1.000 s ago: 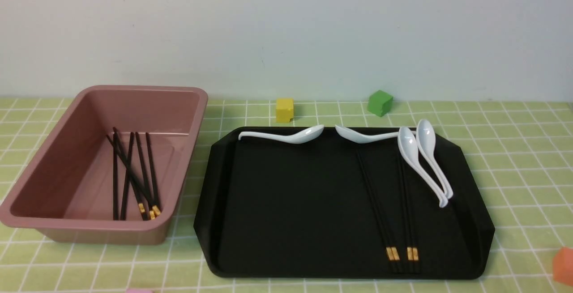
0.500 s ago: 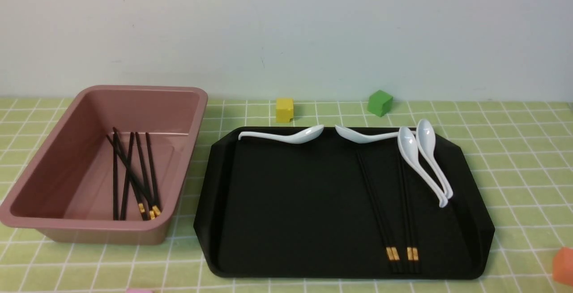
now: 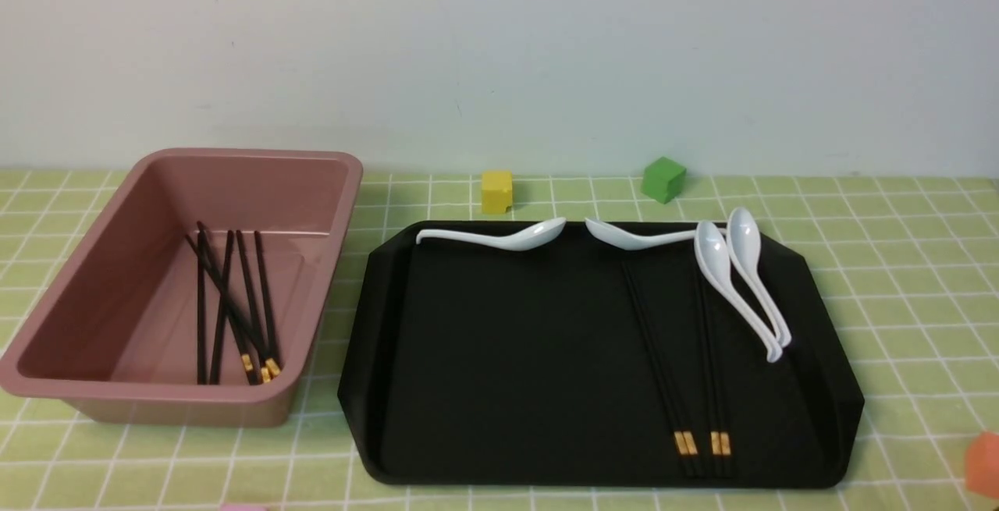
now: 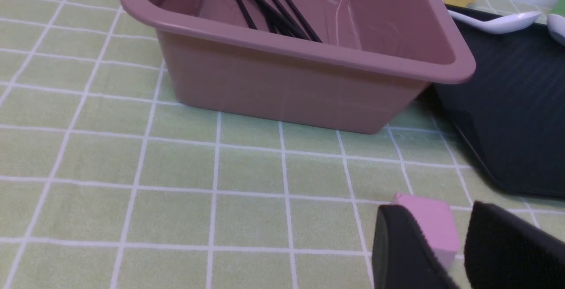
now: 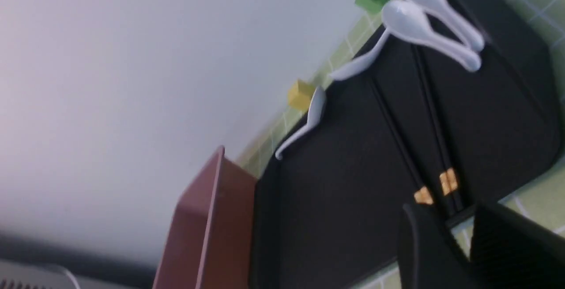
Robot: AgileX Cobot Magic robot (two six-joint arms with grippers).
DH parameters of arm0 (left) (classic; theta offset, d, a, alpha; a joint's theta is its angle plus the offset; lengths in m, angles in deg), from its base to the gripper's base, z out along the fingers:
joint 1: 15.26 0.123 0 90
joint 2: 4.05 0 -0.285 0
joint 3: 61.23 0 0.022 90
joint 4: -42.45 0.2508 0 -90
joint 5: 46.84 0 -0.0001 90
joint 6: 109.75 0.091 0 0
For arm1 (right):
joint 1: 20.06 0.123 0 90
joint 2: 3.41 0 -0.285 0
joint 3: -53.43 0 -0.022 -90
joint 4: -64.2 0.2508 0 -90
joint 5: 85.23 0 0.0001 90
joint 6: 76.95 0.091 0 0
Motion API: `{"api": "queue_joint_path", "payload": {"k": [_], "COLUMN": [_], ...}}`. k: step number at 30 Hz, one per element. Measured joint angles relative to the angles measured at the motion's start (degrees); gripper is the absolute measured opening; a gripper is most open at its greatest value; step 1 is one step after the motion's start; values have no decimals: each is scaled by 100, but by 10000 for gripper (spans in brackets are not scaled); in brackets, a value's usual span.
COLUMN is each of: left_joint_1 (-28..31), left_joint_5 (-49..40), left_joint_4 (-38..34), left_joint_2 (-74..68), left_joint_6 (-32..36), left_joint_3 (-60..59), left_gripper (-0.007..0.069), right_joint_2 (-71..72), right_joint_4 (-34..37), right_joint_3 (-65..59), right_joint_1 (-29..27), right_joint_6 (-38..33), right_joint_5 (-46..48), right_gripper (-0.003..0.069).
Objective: On green tablecloth take chopsticks from black tray and put them in box.
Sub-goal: 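Move the gripper over the chopsticks on the black tray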
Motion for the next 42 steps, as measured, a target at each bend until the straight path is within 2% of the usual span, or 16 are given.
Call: {"api": "queue_joint_path", "payload": {"k": [4,6,8,13,17,20,23,28,31,33,37,42], "left_joint_1": [0,0,0,0,0,0,0,0,0,0,0,0], "left_joint_5": [0,0,0,0,0,0,0,0,0,0,0,0], "left_joint_4": [0,0,0,0,0,0,0,0,0,0,0,0], "left_joint_2": [0,0,0,0,0,0,0,0,0,0,0,0], "left_joint_6": [0,0,0,0,0,0,0,0,0,0,0,0], "left_joint_3": [0,0,0,0,0,0,0,0,0,0,0,0], "left_gripper": [238,238,238,238,238,238,238,238,238,238,238,238], "right_joint_2": [-521,-1260,-1983,-4030,-5338,-6231,-6807,-7498,-8043,-8585,-9654,-10662], "right_joint_4": [-794,-1546,-2246,-3176,-3068,-2631,-2213,-2079,-2281,-2554,-3273,-3741], "right_joint_3": [1270,2011,2549,3314,3371,3446,3747,4488,5018,5474,6303,7043], "right_joint_1": [0,0,0,0,0,89,422,1183,1692,2007,2250,2252], "right_joint_6": [-495,-559,-573,-577,-785,-1579,-2087,-2201,-2023,-1682,-1008,-458], "right_joint_5": [340,772,1385,3109,3229,2925,2817,2392,2298,2298,2308,2335], "right_gripper": [101,32,-7,-10,2,32,86,223,323,364,388,392]}}
